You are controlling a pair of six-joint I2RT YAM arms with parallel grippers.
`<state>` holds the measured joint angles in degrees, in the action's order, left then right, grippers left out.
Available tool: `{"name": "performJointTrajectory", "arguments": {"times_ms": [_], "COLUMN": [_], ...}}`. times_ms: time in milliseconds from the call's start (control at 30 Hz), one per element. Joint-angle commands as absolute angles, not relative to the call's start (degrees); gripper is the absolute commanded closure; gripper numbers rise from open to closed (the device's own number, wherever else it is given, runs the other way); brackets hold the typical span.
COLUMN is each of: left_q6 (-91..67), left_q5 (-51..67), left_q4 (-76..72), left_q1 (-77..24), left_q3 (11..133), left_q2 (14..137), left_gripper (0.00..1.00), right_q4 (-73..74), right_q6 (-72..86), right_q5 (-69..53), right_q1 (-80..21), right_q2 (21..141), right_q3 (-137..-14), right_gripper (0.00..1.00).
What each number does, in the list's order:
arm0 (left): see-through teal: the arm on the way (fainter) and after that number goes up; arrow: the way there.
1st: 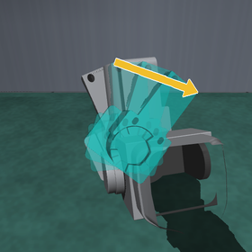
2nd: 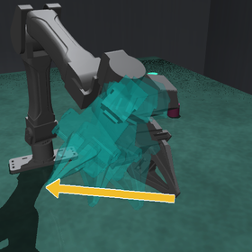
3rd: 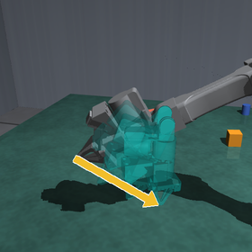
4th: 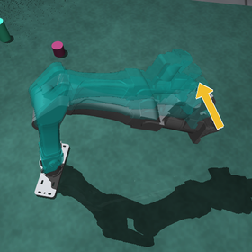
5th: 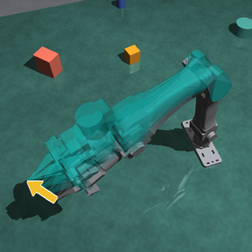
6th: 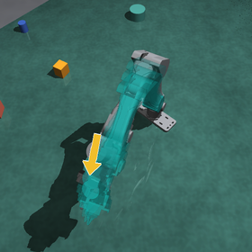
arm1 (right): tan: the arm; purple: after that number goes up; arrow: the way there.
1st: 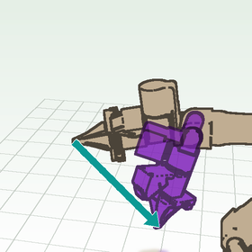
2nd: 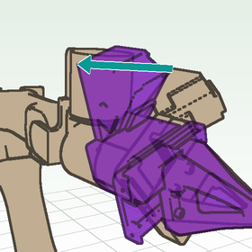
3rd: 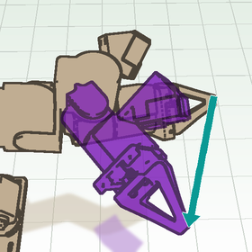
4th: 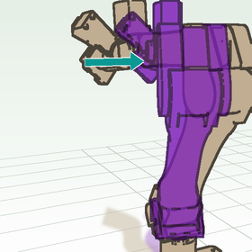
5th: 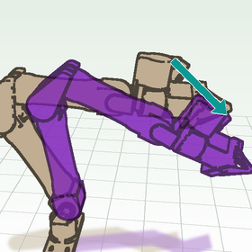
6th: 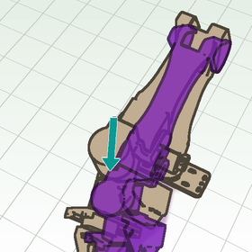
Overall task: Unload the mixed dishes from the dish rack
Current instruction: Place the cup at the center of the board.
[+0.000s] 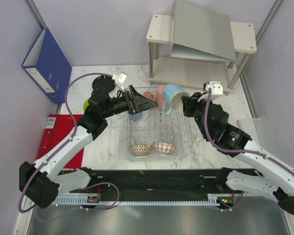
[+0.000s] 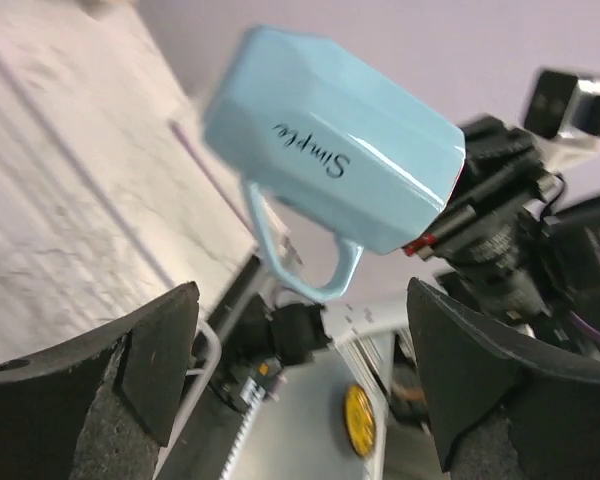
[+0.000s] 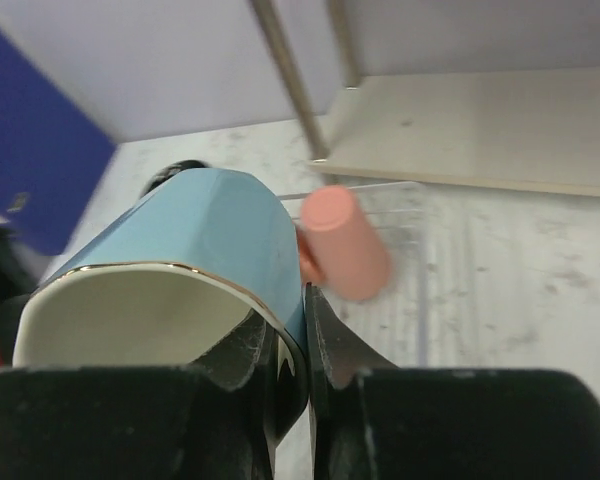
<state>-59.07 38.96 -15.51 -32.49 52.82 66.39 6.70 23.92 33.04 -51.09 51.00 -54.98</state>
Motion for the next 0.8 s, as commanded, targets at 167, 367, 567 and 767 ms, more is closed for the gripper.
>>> {"name": "performJointTrajectory", "arguments": {"times_ms": [167,367,567,767], "left_q6": [-50.3,-42.9,-37.3,-36.2], "left_q5": [12.6,7.1,5.1,4.9], "left_q4": [15.2,18.7,21.4,24.3], "left_q1": [-29.2,-29.4,-29.4,-29.4], "left_q3": [56.0,56.7,58.0,57.5], "left_q2": [58.7,53.6,50.5,50.2], "left_gripper": [0.03,0.01,0.01,0.01], "right_q4": [24.3,28.3,30.1,32.2], "right_q6": [27.0,34.6,39.6,40.8], "right_q5": [44.4,27.7,18.5,15.5], "right_q1": [-35.6,-15.1,-6.6,-3.7], "right_q2": [64.3,74.1,85.0,94.7], "right_q3": [-70.5,-71.5,-74.3,-78.1], "right_gripper": [1.00,1.00,1.00,1.00]}}
